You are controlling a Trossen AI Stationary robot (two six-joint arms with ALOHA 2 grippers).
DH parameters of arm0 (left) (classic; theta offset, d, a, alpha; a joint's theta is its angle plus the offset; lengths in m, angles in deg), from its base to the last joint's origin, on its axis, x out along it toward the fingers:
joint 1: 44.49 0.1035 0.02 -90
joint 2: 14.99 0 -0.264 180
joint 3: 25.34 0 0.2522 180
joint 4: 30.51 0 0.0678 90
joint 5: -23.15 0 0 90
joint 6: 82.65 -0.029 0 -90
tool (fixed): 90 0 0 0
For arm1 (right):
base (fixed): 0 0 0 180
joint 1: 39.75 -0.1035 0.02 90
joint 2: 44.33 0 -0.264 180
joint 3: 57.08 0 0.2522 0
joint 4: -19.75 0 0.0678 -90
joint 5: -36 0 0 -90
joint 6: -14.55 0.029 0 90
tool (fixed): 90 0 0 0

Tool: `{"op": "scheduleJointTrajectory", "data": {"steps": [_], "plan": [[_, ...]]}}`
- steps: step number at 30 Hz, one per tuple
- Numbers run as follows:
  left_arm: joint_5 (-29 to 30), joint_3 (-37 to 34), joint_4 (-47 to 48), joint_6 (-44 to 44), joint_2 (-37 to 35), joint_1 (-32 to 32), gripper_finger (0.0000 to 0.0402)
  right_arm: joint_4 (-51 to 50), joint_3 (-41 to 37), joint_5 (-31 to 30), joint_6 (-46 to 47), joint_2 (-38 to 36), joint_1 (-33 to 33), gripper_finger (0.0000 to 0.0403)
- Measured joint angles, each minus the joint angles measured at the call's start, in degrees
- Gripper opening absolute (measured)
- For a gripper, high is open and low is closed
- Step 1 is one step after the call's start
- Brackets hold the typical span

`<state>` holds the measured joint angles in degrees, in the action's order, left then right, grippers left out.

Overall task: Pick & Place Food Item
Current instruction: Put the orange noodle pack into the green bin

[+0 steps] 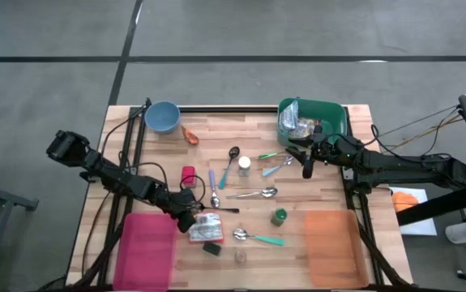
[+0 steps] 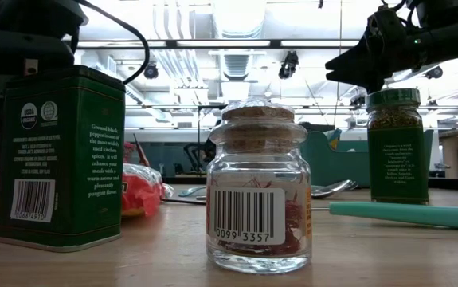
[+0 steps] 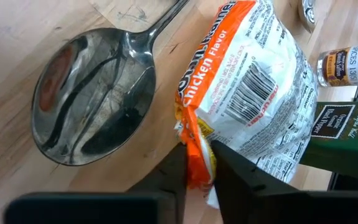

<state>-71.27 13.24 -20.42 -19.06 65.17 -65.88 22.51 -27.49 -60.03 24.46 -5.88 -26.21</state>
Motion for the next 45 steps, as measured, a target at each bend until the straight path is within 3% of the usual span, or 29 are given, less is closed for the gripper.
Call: {"op": "scheduleJointTrajectory", "data": {"steps": [4,22,31,45], "plan": [[0.17,0.00,-0.01,0.02,0.00,0.00,0.0009,-0.01,0.00,0.00,0.00,-0.02,0.00,0.0187],[1.82,0.00,-0.88,-0.16,-1.69,0.09,0.0000,0.01,0.00,-0.02,0.11,-0.02,0.00,0.0187],[6.62,0.00,0.36,-0.90,-7.68,0.11,0.0000,-0.01,0.00,0.00,0.10,0.01,0.00,0.0187],[18.61,0.00,0.49,-8.92,-17.46,0.11,0.0000,0.02,0.00,0.00,0.06,-0.02,-0.02,0.0187]]}}
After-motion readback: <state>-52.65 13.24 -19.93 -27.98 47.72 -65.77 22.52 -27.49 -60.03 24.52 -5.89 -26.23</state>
